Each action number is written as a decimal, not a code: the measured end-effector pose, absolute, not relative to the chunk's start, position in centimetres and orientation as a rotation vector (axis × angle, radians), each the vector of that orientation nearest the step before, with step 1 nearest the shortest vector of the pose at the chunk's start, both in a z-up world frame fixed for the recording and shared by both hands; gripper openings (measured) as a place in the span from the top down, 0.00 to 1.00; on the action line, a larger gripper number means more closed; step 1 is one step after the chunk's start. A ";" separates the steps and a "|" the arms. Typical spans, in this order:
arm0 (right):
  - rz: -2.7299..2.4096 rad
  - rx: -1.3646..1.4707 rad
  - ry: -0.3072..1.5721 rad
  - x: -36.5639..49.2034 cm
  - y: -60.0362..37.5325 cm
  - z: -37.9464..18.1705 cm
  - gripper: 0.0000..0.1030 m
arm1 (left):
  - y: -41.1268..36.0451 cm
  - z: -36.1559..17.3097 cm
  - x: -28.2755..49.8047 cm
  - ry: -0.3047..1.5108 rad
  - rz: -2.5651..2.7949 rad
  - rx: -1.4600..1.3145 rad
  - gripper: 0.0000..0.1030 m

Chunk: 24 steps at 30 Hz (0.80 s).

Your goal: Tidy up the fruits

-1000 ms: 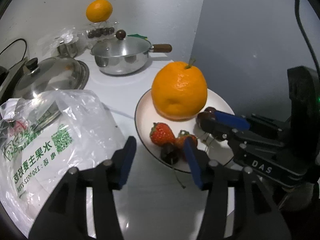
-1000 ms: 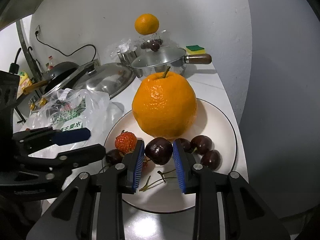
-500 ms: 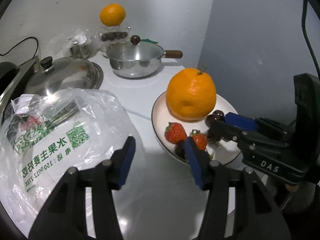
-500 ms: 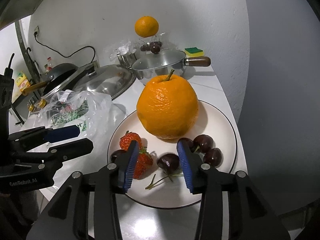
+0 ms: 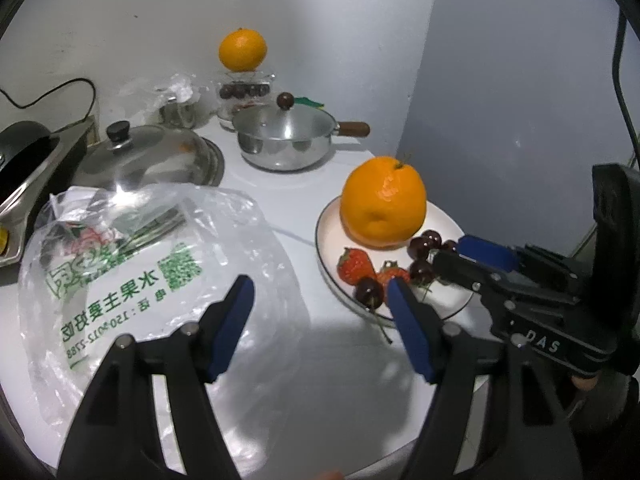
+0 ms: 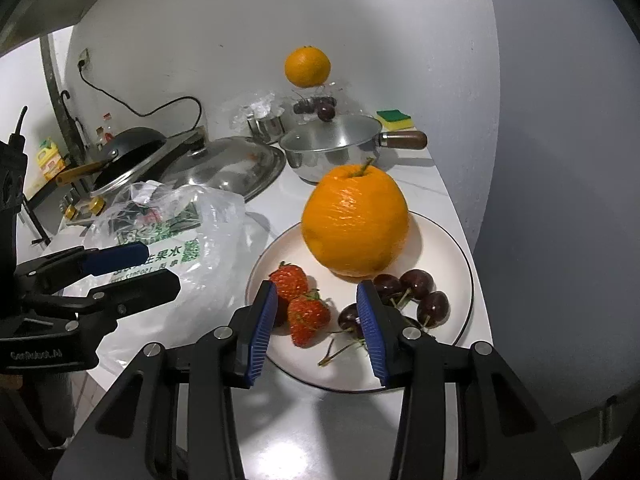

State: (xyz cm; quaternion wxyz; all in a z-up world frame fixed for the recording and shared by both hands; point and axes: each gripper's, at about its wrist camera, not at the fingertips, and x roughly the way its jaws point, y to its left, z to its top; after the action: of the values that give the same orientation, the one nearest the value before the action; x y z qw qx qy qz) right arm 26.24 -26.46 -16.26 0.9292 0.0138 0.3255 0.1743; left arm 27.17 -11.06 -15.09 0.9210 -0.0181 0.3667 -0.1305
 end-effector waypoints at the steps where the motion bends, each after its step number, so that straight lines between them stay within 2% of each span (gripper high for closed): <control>1: 0.357 0.027 0.664 26.0 -26.3 -16.2 0.58 | -10.8 -14.9 26.9 0.748 -0.267 -0.039 0.31; 4: 0.357 0.020 0.656 25.3 -25.8 -15.8 0.57 | -10.2 -14.5 26.0 0.735 -0.258 -0.040 0.30; 8: 0.360 0.008 0.647 24.3 -25.0 -15.3 0.57 | -9.0 -14.0 24.6 0.712 -0.243 -0.048 0.19; 18: 0.362 -0.029 0.611 21.7 -22.7 -13.8 0.57 | -6.8 -12.8 21.5 0.654 -0.198 -0.023 0.16; 20: 0.360 -0.037 0.603 21.2 -22.3 -13.5 0.57 | -6.3 -12.4 20.8 0.639 -0.188 -0.029 0.11; 21: 0.356 -0.045 0.596 20.7 -21.9 -13.2 0.56 | -5.9 -12.2 20.4 0.633 -0.184 -0.035 0.10; 22: 0.354 -0.049 0.591 20.5 -21.7 -13.1 0.49 | -5.7 -12.1 20.2 0.629 -0.180 -0.038 0.10; 24: 0.350 -0.055 0.574 19.7 -21.1 -12.6 0.46 | -5.2 -11.7 19.5 0.620 -0.167 -0.040 0.10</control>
State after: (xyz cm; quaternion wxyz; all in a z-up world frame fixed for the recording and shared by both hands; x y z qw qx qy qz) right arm 19.73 -21.09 -12.58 0.9436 -0.0272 0.2817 0.1718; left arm 19.47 -5.16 -11.72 0.9488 -0.0197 0.3045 -0.0821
